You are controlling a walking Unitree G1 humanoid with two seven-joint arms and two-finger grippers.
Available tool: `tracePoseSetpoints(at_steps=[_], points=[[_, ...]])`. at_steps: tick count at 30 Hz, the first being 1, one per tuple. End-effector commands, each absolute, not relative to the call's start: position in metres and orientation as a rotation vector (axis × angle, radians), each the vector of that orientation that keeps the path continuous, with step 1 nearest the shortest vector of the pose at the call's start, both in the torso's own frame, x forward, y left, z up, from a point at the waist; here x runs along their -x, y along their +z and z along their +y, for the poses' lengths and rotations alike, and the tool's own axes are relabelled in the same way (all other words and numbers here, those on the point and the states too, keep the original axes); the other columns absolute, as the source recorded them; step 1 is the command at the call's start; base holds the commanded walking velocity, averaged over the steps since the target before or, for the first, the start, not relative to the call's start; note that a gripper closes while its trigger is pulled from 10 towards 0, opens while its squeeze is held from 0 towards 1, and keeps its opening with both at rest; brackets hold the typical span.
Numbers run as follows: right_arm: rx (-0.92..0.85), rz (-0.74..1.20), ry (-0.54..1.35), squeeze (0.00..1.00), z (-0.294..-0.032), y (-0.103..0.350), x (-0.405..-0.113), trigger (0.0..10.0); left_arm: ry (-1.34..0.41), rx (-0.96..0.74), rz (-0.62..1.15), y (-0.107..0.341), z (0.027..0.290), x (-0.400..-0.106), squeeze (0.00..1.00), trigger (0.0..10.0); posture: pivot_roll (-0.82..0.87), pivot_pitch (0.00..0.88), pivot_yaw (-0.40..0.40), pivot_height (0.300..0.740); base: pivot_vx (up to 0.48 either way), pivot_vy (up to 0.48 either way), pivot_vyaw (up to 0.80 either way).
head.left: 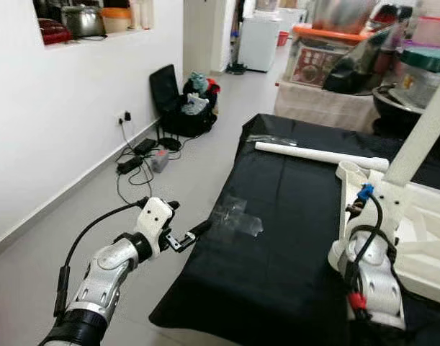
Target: Building children table
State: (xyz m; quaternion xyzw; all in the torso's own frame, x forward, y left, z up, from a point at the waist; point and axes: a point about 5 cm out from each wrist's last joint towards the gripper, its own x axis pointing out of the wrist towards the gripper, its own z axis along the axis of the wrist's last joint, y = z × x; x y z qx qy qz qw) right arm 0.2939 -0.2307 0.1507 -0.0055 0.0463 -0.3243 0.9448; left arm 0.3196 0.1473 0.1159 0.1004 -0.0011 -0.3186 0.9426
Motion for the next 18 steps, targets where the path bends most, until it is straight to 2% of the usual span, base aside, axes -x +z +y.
tracePoseSetpoints(at_steps=[1, 2, 3, 10, 11, 12, 14, 18], points=[[0.099, 0.295, -0.675, 0.00, -0.226, 0.116, -0.282, 0.0, -0.671, -0.205, 0.007, 0.114, 0.141, -0.321, 0.00, 10.0, 0.01, 0.000, -0.077, 0.740, 0.000, 0.000, 0.00], [0.101, 0.293, -0.658, 0.00, -0.219, 0.117, -0.282, 8.0, -0.668, -0.205, 0.008, 0.114, 0.143, -0.320, 0.00, 10.0, 0.02, 0.000, -0.082, 0.740, 0.000, 0.000, 0.00], [0.109, 0.297, -0.652, 0.00, -0.216, 0.118, -0.283, 10.0, -0.666, -0.206, 0.010, 0.113, 0.144, -0.320, 0.00, 10.0, 0.02, 0.000, -0.082, 0.740, 0.000, 0.000, 0.00], [0.121, 0.306, -0.694, 0.00, -0.220, 0.121, -0.291, 10.0, -0.664, -0.206, 0.013, 0.112, 0.145, -0.319, 0.00, 10.0, 0.01, 0.000, -0.084, 0.740, 0.000, 0.000, 0.00], [0.050, 0.261, -0.655, 0.35, -0.218, 0.125, -0.295, 10.0, -0.665, -0.205, 0.011, 0.112, 0.144, -0.319, 0.00, 10.0, 0.01, 0.000, -0.087, 0.740, 0.000, 0.000, 0.00], [-0.002, 0.209, -0.618, 1.00, -0.218, 0.130, -0.299, 10.0, -0.667, -0.202, 0.007, 0.112, 0.142, -0.319, 0.00, 10.0, 0.02, 0.000, -0.091, 0.740, 0.000, 0.000, 0.00], [-0.034, 0.171, -0.594, 1.00, -0.218, 0.134, -0.299, 10.0, -0.668, -0.200, 0.004, 0.113, 0.141, -0.319, 0.00, 10.0, 0.02, 0.000, -0.091, 0.740, 0.000, 0.000, 0.00], [-0.093, 0.099, -0.390, 1.00, -0.212, 0.153, -0.313, 10.0, -0.663, -0.204, 0.006, 0.113, 0.145, -0.319, 0.00, 10.0, 0.02, 0.000, -0.090, 0.740, 0.000, 0.000, 0.00]])
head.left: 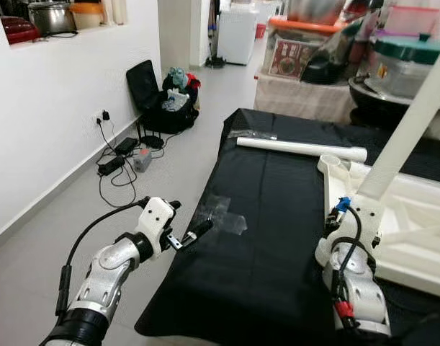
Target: Building children table
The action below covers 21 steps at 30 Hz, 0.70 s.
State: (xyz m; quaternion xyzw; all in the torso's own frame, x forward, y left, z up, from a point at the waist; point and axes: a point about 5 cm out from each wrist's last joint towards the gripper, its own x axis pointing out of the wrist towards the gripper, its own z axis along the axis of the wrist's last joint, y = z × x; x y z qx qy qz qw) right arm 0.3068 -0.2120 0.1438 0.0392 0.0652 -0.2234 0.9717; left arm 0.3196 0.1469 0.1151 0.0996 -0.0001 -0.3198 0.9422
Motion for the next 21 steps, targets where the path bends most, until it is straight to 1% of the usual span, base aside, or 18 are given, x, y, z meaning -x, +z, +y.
tracePoseSetpoints(at_steps=[1, 2, 3, 4, 5, 6, 7, 8, 11, 13, 16, 17, 18, 19, 20, 21], points=[[-0.093, 0.099, -0.390, 1.00, -0.212, 0.153, -0.313, 10.0, -0.663, -0.204, 0.006, 0.113, 0.145, -0.319, 0.00, 10.0, 0.02, 0.000, -0.090, 0.740, 0.000, 0.000, 0.00], [-0.088, 0.097, -0.378, 1.00, -0.212, 0.154, -0.313, 10.0, -0.663, -0.205, 0.006, 0.113, 0.145, -0.319, 0.00, 10.0, 0.02, 0.000, -0.090, 0.740, 0.000, 0.000, 0.00], [-0.108, 0.059, -0.305, 0.00, -0.209, 0.160, -0.316, 10.0, -0.662, -0.206, 0.007, 0.113, 0.146, -0.320, 0.00, 10.0, 0.02, 0.000, -0.085, 0.740, 0.000, 0.000, 0.00], [-0.124, 0.032, -0.251, 0.00, -0.207, 0.164, -0.317, 10.0, -0.662, -0.208, 0.008, 0.113, 0.147, -0.320, 0.00, 10.0, 0.02, 0.000, -0.085, 0.740, 0.000, 0.000, 0.00], [-0.125, -0.013, -0.128, 0.00, -0.204, 0.171, -0.319, 10.0, -0.663, -0.210, 0.007, 0.114, 0.147, -0.321, 0.00, 10.0, 0.01, 0.000, -0.081, 0.740, 0.000, 0.000, 0.00], [-0.125, -0.013, -0.128, 0.00, -0.204, 0.171, -0.319, 10.0, -0.663, -0.210, 0.007, 0.114, 0.147, -0.321, 0.00, 10.0, 0.01, 0.000, -0.081, 0.740, 0.000, 0.000, 0.00], [-0.121, -0.041, -0.045, 0.00, -0.201, 0.176, -0.319, 10.0, -0.663, -0.212, 0.006, 0.114, 0.147, -0.322, 0.00, 10.0, 0.01, 0.000, -0.081, 0.740, 0.000, 0.000, 0.00], [-0.121, -0.041, -0.045, 0.00, -0.201, 0.176, -0.319, 10.0, -0.663, -0.212, 0.006, 0.114, 0.147, -0.322, 0.00, 10.0, 0.01, 0.000, -0.081, 0.740, 0.000, 0.000, 0.00], [-0.076, -0.148, 0.252, 0.00, -0.192, 0.190, -0.315, 10.0, -0.675, -0.210, -0.003, 0.115, 0.143, -0.320, 0.00, 10.0, 0.03, 0.000, -0.083, 0.740, 0.000, 0.000, 0.00], [-0.076, -0.148, 0.252, 0.00, -0.192, 0.190, -0.315, 10.0, -0.675, -0.210, -0.003, 0.115, 0.143, -0.320, 0.00, 10.0, 0.03, 0.000, -0.083, 0.740, 0.000, 0.000, 0.00], [-0.053, -0.177, 0.416, 0.00, -0.182, 0.195, -0.314, 10.0, -0.674, -0.216, 0.003, 0.114, 0.146, -0.319, 0.00, 10.0, 0.03, 0.000, -0.088, 0.740, 0.000, 0.000, 0.00], [-0.052, -0.177, 0.455, 0.00, -0.176, 0.195, -0.314, 3.8, -0.672, -0.219, 0.004, 0.114, 0.147, -0.320, 0.00, 10.0, 0.03, 0.000, -0.090, 0.740, 0.000, 0.000, 0.00], [-0.052, -0.177, 0.455, 0.00, -0.176, 0.195, -0.314, 3.8, -0.672, -0.219, 0.004, 0.114, 0.147, -0.320, 0.00, 10.0, 0.03, 0.000, -0.090, 0.740, 0.000, 0.000, 0.00], [-0.049, -0.179, 0.474, 0.00, -0.173, 0.195, -0.314, 1.7, -0.670, -0.220, 0.004, 0.114, 0.147, -0.320, 0.00, 10.0, 0.03, 0.000, -0.089, 0.740, 0.000, 0.000, 0.00], [-0.053, -0.166, 0.461, 0.00, -0.172, 0.191, -0.315, 0.0, -0.668, -0.218, 0.002, 0.114, 0.146, -0.321, 0.00, 10.0, 0.03, 0.000, -0.092, 0.740, 0.000, 0.000, 0.00], [-0.053, -0.166, 0.461, 0.00, -0.172, 0.191, -0.315, 0.0, -0.668, -0.218, 0.002, 0.114, 0.146, -0.321, 0.00, 10.0, 0.03, 0.000, -0.092, 0.740, 0.000, 0.000, 0.00]])
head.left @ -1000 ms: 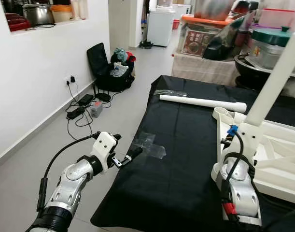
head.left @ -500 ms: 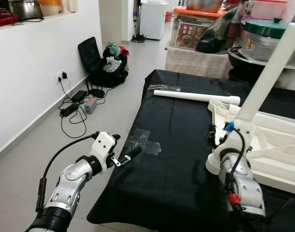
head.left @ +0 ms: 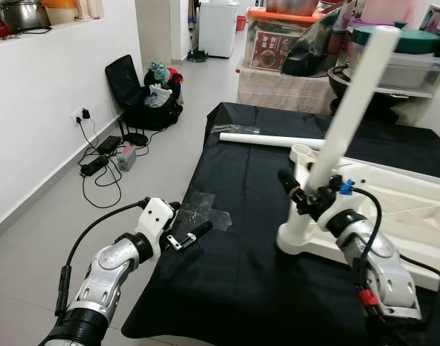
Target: Building children table
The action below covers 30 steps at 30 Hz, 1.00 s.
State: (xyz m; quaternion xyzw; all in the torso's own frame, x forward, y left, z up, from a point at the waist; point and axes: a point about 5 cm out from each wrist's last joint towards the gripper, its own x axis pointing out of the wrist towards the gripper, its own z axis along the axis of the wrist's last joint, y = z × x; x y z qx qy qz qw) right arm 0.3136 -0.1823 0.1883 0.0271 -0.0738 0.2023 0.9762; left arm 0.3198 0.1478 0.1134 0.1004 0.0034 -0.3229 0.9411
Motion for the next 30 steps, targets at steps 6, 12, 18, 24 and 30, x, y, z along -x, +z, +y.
tracePoseSetpoints(at_steps=[6, 12, 18, 24, 30], points=[[-0.054, -0.113, 0.344, 0.00, -0.180, 0.175, -0.316, 0.0, -0.668, -0.206, -0.002, 0.114, 0.143, -0.318, 0.00, 10.0, 0.04, 0.000, -0.096, 0.740, 0.000, 0.000, 0.00], [0.040, 0.106, -0.384, 0.00, -0.246, 0.142, -0.317, 0.0, -0.662, -0.213, 0.010, 0.110, 0.148, -0.316, 0.00, 10.0, 0.02, 0.000, -0.090, 0.740, 0.000, 0.000, 0.00], [0.099, 0.184, -0.895, 0.00, -0.276, 0.128, -0.276, 0.0, -0.670, -0.211, 0.005, 0.112, 0.143, -0.319, 0.00, 10.0, 0.01, 0.000, -0.081, 0.740, 0.000, 0.000, 0.00], [0.085, 0.164, -0.824, 0.00, -0.251, 0.132, -0.273, 0.0, -0.681, -0.208, 0.003, 0.112, 0.140, -0.319, 0.00, 10.0, 0.00, 0.000, -0.074, 0.740, 0.000, 0.000, 0.00], [0.020, 0.142, -0.619, 1.00, -0.219, 0.133, -0.287, 10.0, -0.679, -0.217, 0.012, 0.111, 0.145, -0.318, 0.00, 10.0, 0.01, 0.000, -0.079, 0.740, 0.000, 0.000, 0.00]])
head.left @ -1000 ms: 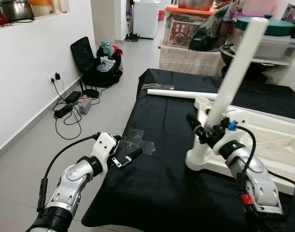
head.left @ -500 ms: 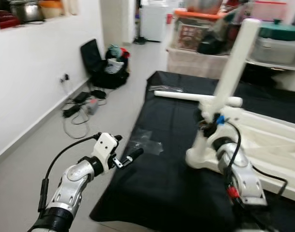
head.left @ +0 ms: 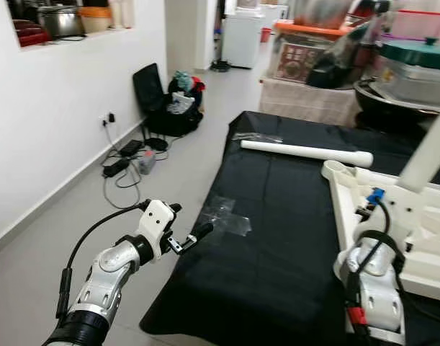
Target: Building children table
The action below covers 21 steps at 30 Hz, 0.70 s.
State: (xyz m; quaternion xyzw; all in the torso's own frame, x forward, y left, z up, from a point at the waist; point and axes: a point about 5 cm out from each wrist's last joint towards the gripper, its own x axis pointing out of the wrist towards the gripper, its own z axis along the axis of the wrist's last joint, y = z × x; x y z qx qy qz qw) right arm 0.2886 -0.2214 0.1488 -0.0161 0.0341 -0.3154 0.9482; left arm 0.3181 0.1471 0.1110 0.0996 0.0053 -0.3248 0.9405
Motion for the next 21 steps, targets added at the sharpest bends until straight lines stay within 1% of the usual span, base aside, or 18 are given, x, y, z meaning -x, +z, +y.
tracePoseSetpoints(at_steps=[1, 2, 4, 5, 6, 7, 8, 9, 10, 11, 12, 13, 14, 15, 16, 18, 19, 21], points=[[0.006, 0.127, -0.636, 1.00, -0.221, 0.134, -0.289, 10.0, -0.677, -0.218, 0.012, 0.111, 0.146, -0.318, 0.00, 10.0, 0.01, 0.000, -0.079, 0.740, 0.000, 0.000, 0.00], [0.006, 0.127, -0.636, 1.00, -0.221, 0.134, -0.289, 10.0, -0.677, -0.218, 0.012, 0.111, 0.146, -0.318, 0.00, 10.0, 0.01, 0.000, -0.079, 0.740, 0.000, 0.000, 0.00], [-0.004, 0.127, -0.660, 1.00, -0.232, 0.138, -0.294, 10.0, -0.674, -0.215, 0.009, 0.112, 0.145, -0.319, 0.00, 10.0, 0.01, 0.000, -0.083, 0.740, 0.000, 0.000, 0.00], [-0.004, 0.127, -0.660, 1.00, -0.232, 0.138, -0.294, 10.0, -0.674, -0.215, 0.009, 0.112, 0.145, -0.319, 0.00, 10.0, 0.01, 0.000, -0.083, 0.740, 0.000, 0.000, 0.00], [-0.021, 0.071, -0.599, 0.00, -0.235, 0.149, -0.302, 10.0, -0.675, -0.210, 0.007, 0.112, 0.143, -0.318, 0.00, 10.0, 0.02, 0.000, -0.084, 0.740, 0.000, 0.000, 0.00], [-0.032, 0.031, -0.564, 0.00, -0.237, 0.158, -0.307, 10.0, -0.676, -0.207, 0.005, 0.112, 0.143, -0.317, 0.00, 10.0, 0.02, 0.000, -0.084, 0.740, 0.000, 0.000, 0.00], [-0.032, 0.031, -0.564, 0.00, -0.237, 0.158, -0.307, 10.0, -0.676, -0.207, 0.005, 0.112, 0.143, -0.317, 0.00, 10.0, 0.02, 0.000, -0.084, 0.740, 0.000, 0.000, 0.00], [-0.110, -0.027, -0.398, 0.00, -0.228, 0.172, -0.316, 10.0, -0.676, -0.208, 0.007, 0.111, 0.143, -0.317, 0.00, 10.0, 0.02, 0.000, -0.084, 0.740, 0.000, 0.000, 0.00], [-0.110, -0.027, -0.398, 0.00, -0.228, 0.172, -0.316, 10.0, -0.676, -0.208, 0.007, 0.111, 0.143, -0.317, 0.00, 10.0, 0.02, 0.000, -0.084, 0.740, 0.000, 0.000, 0.00], [-0.153, -0.125, -0.171, 0.00, -0.211, 0.196, -0.321, 10.0, -0.676, -0.209, 0.007, 0.111, 0.144, -0.317, 0.00, 10.0, 0.01, 0.000, -0.077, 0.740, 0.000, 0.000, 0.00], [-0.153, -0.125, -0.171, 0.00, -0.211, 0.196, -0.321, 10.0, -0.676, -0.209, 0.007, 0.111, 0.144, -0.317, 0.00, 10.0, 0.01, 0.000, -0.077, 0.740, 0.000, 0.000, 0.00], [-0.159, -0.210, 0.054, 0.00, -0.191, 0.216, -0.320, 10.0, -0.676, -0.214, 0.007, 0.111, 0.145, -0.318, 0.00, 10.0, 0.01, 0.000, -0.076, 0.740, 0.000, 0.000, 0.00], [-0.159, -0.210, 0.054, 0.00, -0.191, 0.216, -0.320, 10.0, -0.676, -0.214, 0.007, 0.111, 0.145, -0.318, 0.00, 10.0, 0.01, 0.000, -0.076, 0.740, 0.000, 0.000, 0.00], [-0.135, -0.262, 0.224, 0.00, -0.175, 0.228, -0.317, 10.0, -0.676, -0.219, 0.004, 0.113, 0.145, -0.320, 0.00, 10.0, 0.01, 0.000, -0.082, 0.740, 0.000, 0.000, 0.00], [-0.109, -0.277, 0.314, 0.00, -0.164, 0.230, -0.315, 10.0, -0.676, -0.221, 0.001, 0.114, 0.145, -0.321, 0.00, 10.0, 0.01, 0.000, -0.082, 0.740, 0.000, 0.000, 0.00], [-0.097, -0.276, 0.351, 0.00, -0.159, 0.228, -0.314, 10.0, -0.676, -0.222, -0.001, 0.115, 0.144, -0.322, 0.00, 10.0, 0.01, 0.000, -0.087, 0.740, 0.000, 0.000, 0.00], [-0.101, -0.271, 0.357, 0.00, -0.156, 0.225, -0.315, 7.6, -0.675, -0.222, -0.003, 0.115, 0.143, -0.323, 0.00, 10.0, 0.02, 0.000, -0.093, 0.740, 0.000, 0.000, 0.00], [-0.101, -0.271, 0.357, 0.00, -0.156, 0.225, -0.315, 7.6, -0.675, -0.222, -0.003, 0.115, 0.143, -0.323, 0.00, 10.0, 0.02, 0.000, -0.093, 0.740, 0.000, 0.000, 0.00]])
